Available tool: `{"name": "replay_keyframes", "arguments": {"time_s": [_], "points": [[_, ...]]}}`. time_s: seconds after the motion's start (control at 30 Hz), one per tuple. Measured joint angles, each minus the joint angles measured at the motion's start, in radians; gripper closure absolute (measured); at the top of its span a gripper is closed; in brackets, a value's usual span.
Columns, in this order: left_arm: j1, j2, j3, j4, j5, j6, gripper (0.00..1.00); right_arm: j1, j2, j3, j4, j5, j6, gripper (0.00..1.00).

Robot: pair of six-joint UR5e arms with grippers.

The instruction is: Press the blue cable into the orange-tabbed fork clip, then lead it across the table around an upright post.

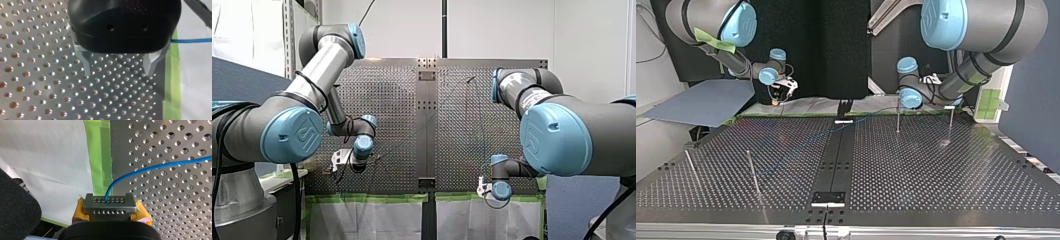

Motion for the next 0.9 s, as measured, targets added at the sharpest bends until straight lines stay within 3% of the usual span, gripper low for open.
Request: {"name": "replay_keyframes", "arguments": {"time_s": [0.27, 0.7, 0.9], "points": [[0.016, 0.011, -0.013, -0.024, 0.062, -0.067, 0.0, 0.0, 0.0, 0.0, 0.0, -0.001, 0.001, 1.0], [0.028, 0.076, -0.108, 0.038, 0.165, -0.171, 0.0, 0.0, 0.0, 0.0, 0.0, 0.0, 0.001, 1.0], [0.015, 0.118, -0.154, 0.065, 0.208, -0.211, 0.0, 0.0, 0.0, 0.0, -0.001, 0.0, 0.001, 1.0]]}}
